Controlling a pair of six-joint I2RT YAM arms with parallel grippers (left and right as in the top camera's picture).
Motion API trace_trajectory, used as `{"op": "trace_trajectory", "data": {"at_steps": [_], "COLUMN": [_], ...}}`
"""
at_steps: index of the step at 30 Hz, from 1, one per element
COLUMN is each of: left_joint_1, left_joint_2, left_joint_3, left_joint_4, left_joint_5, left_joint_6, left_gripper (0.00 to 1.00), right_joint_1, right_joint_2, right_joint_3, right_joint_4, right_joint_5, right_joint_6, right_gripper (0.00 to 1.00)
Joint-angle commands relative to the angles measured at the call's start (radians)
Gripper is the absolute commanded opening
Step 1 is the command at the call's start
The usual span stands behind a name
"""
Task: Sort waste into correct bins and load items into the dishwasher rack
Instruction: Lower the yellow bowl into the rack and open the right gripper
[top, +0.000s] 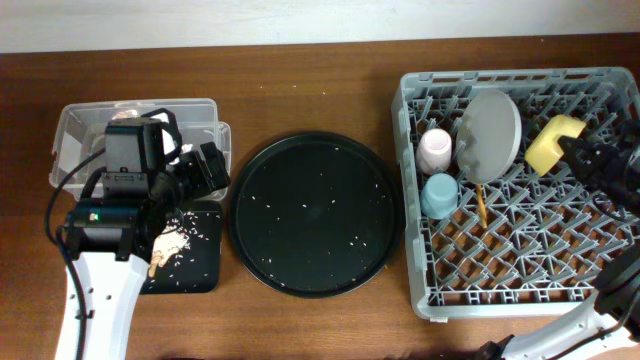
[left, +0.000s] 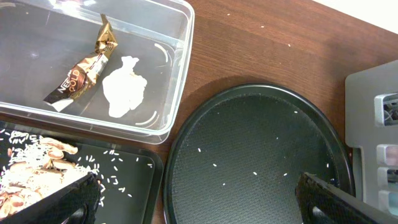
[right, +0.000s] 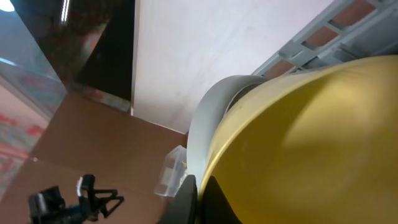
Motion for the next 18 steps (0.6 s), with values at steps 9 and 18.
{"op": "trace_trajectory", "data": {"at_steps": [9,18], "left_joint_1": [0.003,0.003], "left_joint_2": [-0.010,-0.010], "left_joint_3": [0.003,0.003], "left_joint_4": [0.000,0.000], "left_joint_5": [-0.014,-0.014], "left_joint_6": [0.011,0.011], "left_gripper": [1.00,1.00], "right_joint_1": [0.059,0.004], "right_joint_2": [0.016,0.016], "right_joint_3": [-0.005,-0.005], "right_joint_4": [0.048,-0.079], "right_joint_5": [-0.005,0.134], "right_joint_6": [-0.051,0.013], "right_gripper": [0.04,0.04]}}
